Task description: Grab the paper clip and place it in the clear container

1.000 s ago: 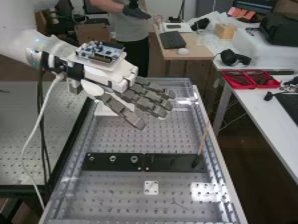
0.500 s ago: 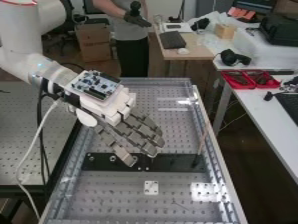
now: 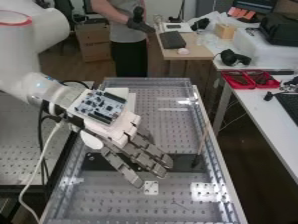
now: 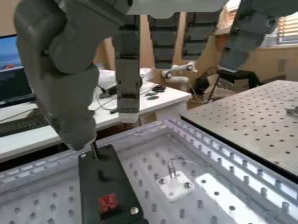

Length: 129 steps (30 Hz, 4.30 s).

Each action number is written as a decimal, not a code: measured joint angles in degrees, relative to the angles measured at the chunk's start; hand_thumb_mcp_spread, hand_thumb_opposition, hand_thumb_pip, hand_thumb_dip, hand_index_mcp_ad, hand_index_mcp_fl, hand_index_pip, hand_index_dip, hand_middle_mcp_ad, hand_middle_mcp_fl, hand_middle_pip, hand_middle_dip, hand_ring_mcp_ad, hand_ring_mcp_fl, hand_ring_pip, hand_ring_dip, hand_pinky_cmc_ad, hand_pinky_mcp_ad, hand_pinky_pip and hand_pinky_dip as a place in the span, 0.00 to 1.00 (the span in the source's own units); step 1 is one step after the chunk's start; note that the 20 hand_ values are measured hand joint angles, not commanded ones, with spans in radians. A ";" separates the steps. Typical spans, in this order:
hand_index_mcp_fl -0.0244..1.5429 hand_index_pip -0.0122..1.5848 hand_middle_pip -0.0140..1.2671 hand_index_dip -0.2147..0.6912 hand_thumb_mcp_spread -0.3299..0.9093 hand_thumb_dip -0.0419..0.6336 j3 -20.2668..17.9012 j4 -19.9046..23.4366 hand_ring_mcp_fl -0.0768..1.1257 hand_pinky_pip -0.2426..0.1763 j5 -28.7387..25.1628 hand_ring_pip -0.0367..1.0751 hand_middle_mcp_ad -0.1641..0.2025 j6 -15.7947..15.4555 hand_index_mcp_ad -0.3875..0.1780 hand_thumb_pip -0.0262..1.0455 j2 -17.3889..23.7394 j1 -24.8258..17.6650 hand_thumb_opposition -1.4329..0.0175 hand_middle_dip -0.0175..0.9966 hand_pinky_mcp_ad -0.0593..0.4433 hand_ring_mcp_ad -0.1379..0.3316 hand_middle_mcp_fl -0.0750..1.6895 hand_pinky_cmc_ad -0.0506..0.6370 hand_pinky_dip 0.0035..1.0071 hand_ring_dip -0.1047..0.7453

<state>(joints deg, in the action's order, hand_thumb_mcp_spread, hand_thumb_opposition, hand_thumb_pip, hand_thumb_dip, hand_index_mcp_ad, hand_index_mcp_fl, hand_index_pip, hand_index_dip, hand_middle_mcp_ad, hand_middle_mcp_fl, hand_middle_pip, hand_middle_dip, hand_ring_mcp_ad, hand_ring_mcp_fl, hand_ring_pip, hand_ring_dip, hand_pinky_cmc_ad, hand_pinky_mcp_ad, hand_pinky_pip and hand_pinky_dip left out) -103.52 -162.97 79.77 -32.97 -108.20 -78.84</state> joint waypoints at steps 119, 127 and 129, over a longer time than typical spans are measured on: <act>0.27 0.86 0.11 0.34 0.71 0.42 20.22 8.17 0.09 0.67 44.35 0.12 0.66 -8.33 0.38 0.49 -24.24 18.50 0.40 0.20 0.64 0.48 0.16 0.55 0.19 0.22; 0.27 0.85 0.11 0.32 0.71 0.42 21.16 7.48 0.09 0.67 44.77 0.11 0.66 -8.82 0.38 0.49 -24.86 18.72 0.40 0.20 0.64 0.48 0.16 0.55 0.18 0.22; 0.26 0.85 0.11 0.32 0.71 0.41 21.36 7.35 0.09 0.67 44.89 0.11 0.66 -8.89 0.38 0.49 -24.95 18.77 0.40 0.20 0.64 0.48 0.16 0.55 0.18 0.22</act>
<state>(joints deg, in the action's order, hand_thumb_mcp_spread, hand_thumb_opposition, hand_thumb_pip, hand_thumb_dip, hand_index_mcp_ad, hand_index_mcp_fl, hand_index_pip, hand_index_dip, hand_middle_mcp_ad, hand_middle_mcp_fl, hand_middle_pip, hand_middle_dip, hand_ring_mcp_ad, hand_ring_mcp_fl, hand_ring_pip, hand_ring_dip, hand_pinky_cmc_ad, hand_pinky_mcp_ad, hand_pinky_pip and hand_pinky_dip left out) -82.16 -155.63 124.67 -41.86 -133.15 -60.07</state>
